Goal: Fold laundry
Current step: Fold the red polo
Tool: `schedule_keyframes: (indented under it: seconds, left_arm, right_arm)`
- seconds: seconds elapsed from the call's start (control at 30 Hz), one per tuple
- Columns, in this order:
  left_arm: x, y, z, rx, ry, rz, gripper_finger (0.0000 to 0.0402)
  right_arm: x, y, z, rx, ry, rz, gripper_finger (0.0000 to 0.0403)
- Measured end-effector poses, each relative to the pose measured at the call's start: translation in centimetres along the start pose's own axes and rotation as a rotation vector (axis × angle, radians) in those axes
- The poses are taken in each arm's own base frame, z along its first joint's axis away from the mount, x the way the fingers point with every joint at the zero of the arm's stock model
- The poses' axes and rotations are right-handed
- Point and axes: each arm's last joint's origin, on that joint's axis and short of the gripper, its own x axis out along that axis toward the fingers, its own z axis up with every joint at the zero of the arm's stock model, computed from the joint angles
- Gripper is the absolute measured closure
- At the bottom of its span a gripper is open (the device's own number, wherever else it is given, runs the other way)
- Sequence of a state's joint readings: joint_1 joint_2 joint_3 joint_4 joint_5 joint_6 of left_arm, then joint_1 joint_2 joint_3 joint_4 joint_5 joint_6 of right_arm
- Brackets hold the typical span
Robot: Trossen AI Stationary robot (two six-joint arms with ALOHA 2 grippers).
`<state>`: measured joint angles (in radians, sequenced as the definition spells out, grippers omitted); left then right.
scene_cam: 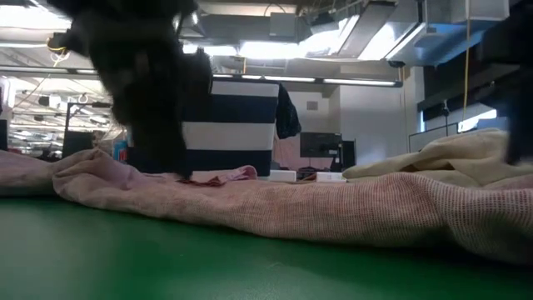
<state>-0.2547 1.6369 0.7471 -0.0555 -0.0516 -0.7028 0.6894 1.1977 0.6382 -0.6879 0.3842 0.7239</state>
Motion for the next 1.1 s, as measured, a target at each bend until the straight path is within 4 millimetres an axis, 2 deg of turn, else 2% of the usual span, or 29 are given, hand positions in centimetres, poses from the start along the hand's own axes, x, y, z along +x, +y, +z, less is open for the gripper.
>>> schedule_keyframes:
  seconds: [0.1,0.2,0.4,0.57,0.67,0.73,0.83,0.93,1.0,1.1]
  left_arm:
    - [1.7,-0.1,-1.0,-0.079,0.034,0.03,0.0295]
    - [2.7,-0.2,-1.6,-0.076,0.048,0.043,0.0295]
    - [2.3,-0.7,-1.8,0.031,0.051,0.029,0.0295]
    - [-0.1,-1.9,-0.4,0.143,0.094,-0.016,0.0295]
    - [-3.4,-2.9,1.4,0.209,0.099,-0.005,0.0295]
    - [-5.3,-2.9,1.8,0.265,0.13,0.057,0.0295]
    - [-7.6,-2.1,1.6,0.336,0.148,0.194,0.0295]
    - [-9.1,-0.7,1.3,0.363,0.112,0.369,0.0295]
    - [-9.2,0.6,0.9,0.366,0.115,0.468,0.0295]
    - [-8.5,2.6,0.6,0.309,0.122,0.502,0.0295]
  right_arm:
    - [0.1,-0.7,0.5,0.058,-0.058,-0.051,0.026]
    - [1.3,-1.5,-0.2,0.089,-0.002,-0.062,0.026]
    - [3.8,-2.3,-3.2,0.231,0.172,0.024,0.026]
    - [3.3,-0.9,-3.9,0.284,0.255,0.158,0.026]
    - [2.6,0.5,-4.0,0.264,0.282,0.259,0.026]
    - [2.2,1.1,-4.1,0.264,0.306,0.304,0.026]
    - [1.9,1.6,-4.2,0.26,0.347,0.359,0.026]
    - [1.2,2.0,-3.2,0.242,0.322,0.378,0.026]
    - [0.7,2.1,-2.3,0.227,0.274,0.364,0.026]
    - [0.3,1.6,-1.1,0.22,0.197,0.28,0.026]
